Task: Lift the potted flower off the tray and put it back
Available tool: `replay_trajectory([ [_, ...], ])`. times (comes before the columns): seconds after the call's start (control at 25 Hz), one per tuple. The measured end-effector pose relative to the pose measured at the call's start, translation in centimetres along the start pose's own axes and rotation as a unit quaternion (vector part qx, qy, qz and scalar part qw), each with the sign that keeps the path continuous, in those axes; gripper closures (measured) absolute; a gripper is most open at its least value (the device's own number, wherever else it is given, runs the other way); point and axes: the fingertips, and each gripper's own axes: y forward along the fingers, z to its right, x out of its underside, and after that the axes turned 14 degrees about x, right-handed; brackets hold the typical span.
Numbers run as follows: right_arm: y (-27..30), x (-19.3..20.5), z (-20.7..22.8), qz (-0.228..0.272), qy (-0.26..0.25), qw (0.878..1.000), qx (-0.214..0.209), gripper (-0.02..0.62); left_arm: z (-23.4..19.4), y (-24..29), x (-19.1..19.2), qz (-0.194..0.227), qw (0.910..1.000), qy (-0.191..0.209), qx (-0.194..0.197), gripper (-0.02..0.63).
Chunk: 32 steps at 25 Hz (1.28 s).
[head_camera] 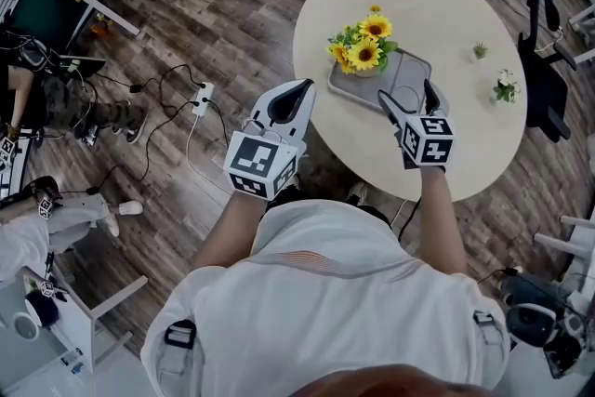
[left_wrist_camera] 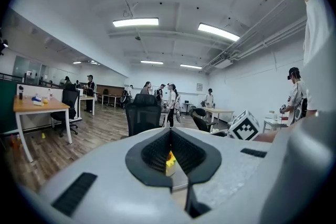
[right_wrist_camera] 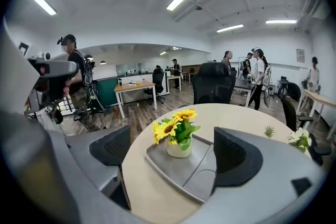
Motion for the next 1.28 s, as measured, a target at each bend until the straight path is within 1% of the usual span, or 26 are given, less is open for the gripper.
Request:
replay_trajectory([
  [0.28, 9.6, 5.5, -2.2, -0.075, -0.035, 0.997, 0.011, 0.121, -2.1, -0.7, 1.9, -0.015, 0.9995, -0.021, -0.019, 0.601],
  [0.4, 13.8, 7.6, -2.5, -0.114, -0.033, 0.993, 0.013, 0.121, -3.2, -0.8, 2.6, -0.022, 0.999, -0.027, -0.027, 0.601],
  [0.52, 17.3, 9.0, -2.5, -0.14, -0.033, 0.989, 0.026, 0.121, -4.4, -1.2, 3.6, -0.029, 0.9982, -0.036, -0.039, 0.601],
  [0.64, 19.5, 9.9, -2.6, -0.152, -0.026, 0.987, 0.034, 0.115, -5.3, -1.9, 4.4, -0.035, 0.9971, -0.045, -0.051, 0.601],
  [0.8, 21.5, 10.9, -2.6, -0.16, -0.023, 0.986, 0.039, 0.101, -6.3, -2.3, 4.9, -0.041, 0.996, -0.045, -0.065, 0.601],
  [0.92, 23.0, 11.6, -2.6, -0.164, -0.015, 0.986, 0.038, 0.092, -6.7, -2.2, 5.3, -0.044, 0.9956, -0.047, -0.067, 0.601],
  [1.08, 24.3, 11.5, -2.1, -0.169, -0.011, 0.984, 0.045, 0.086, -7.1, -1.7, 5.5, -0.05, 0.9952, -0.05, -0.068, 0.601],
  [1.28, 25.5, 11.7, -1.5, -0.17, 0.006, 0.984, 0.047, 0.084, -7.1, -1.3, 5.8, -0.059, 0.9946, -0.052, -0.068, 0.601],
])
